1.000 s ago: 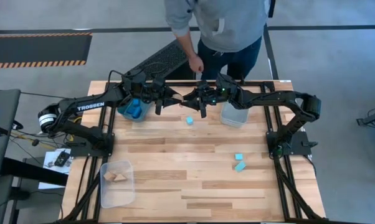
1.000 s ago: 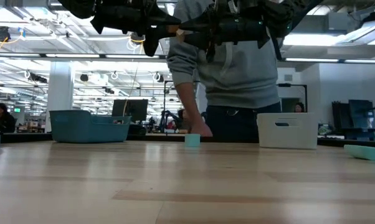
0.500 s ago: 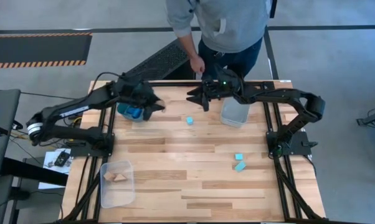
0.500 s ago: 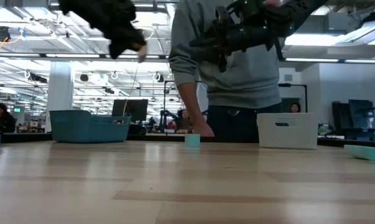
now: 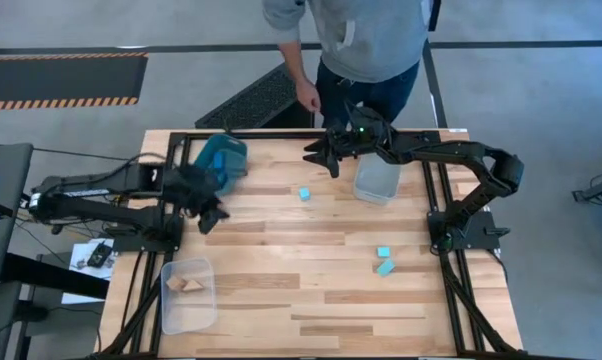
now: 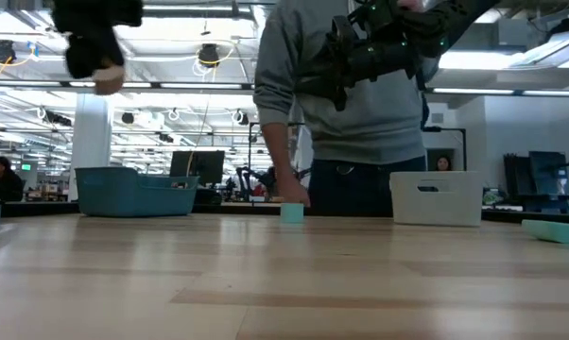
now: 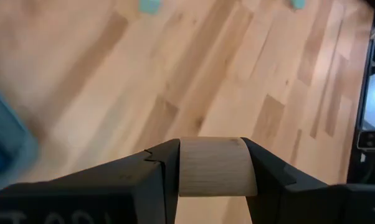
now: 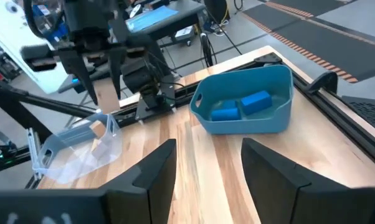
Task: Sort & place blocks by color
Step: Put the brown block into the transparent bin
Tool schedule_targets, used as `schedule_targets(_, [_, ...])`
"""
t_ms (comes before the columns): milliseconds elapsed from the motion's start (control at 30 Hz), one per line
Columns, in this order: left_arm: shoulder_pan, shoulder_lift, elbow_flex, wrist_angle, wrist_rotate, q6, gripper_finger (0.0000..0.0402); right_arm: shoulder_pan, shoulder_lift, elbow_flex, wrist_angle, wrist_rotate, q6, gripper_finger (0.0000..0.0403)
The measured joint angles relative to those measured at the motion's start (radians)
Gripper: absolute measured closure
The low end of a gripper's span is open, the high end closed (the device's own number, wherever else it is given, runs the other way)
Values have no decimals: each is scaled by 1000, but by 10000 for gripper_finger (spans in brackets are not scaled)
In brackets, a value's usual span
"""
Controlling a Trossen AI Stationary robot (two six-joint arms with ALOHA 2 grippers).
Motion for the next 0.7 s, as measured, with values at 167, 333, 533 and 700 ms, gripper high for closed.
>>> schedule_targets(167, [-189, -53, -97, -4, -65, -227, 289, 1, 0, 0, -4, -4, -2, 204])
schedule_targets(333, [-352, -67, -158, -17, -83, -408, 293, 9, 0, 0, -18, -17, -2, 207])
schedule_targets(533, [-499, -66, -218, -38, -94, -543, 287, 12, 1, 0, -27, -24, -13, 207])
schedule_targets(700, [-585, -67, -259, -24, -99, -632, 289, 12, 1, 0, -27, -24, -17, 207])
